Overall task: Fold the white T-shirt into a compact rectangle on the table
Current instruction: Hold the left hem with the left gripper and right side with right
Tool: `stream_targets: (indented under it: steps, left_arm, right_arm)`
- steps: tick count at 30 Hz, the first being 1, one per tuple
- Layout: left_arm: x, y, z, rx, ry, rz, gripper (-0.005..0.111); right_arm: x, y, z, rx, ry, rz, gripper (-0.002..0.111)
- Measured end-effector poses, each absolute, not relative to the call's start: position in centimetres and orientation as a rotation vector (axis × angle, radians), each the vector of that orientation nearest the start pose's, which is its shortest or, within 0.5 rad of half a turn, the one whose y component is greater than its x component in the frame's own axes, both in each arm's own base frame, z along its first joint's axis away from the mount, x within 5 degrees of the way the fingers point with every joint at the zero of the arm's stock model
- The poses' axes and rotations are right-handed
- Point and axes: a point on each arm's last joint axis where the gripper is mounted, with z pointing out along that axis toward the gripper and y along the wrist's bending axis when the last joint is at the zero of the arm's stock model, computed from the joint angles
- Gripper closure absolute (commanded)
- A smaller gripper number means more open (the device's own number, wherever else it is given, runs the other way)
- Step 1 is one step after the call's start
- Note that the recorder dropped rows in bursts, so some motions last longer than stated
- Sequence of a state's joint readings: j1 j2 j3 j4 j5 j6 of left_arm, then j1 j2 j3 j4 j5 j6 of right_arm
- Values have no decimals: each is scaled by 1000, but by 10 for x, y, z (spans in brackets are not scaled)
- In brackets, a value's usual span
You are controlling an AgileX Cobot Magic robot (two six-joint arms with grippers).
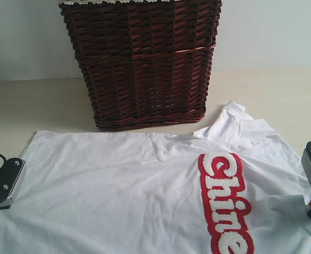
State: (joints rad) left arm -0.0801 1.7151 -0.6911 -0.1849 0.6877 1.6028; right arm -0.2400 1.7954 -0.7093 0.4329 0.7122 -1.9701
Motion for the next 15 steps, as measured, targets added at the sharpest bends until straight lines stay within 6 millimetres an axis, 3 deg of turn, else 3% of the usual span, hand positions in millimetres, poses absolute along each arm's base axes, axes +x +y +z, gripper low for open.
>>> stream_targets:
  steps: [15]
  left_arm:
    - [243, -30, 116, 2129, 2213, -135, 2]
  right_arm:
    - [245, -34, 104, -1880, 2276, 355, 108]
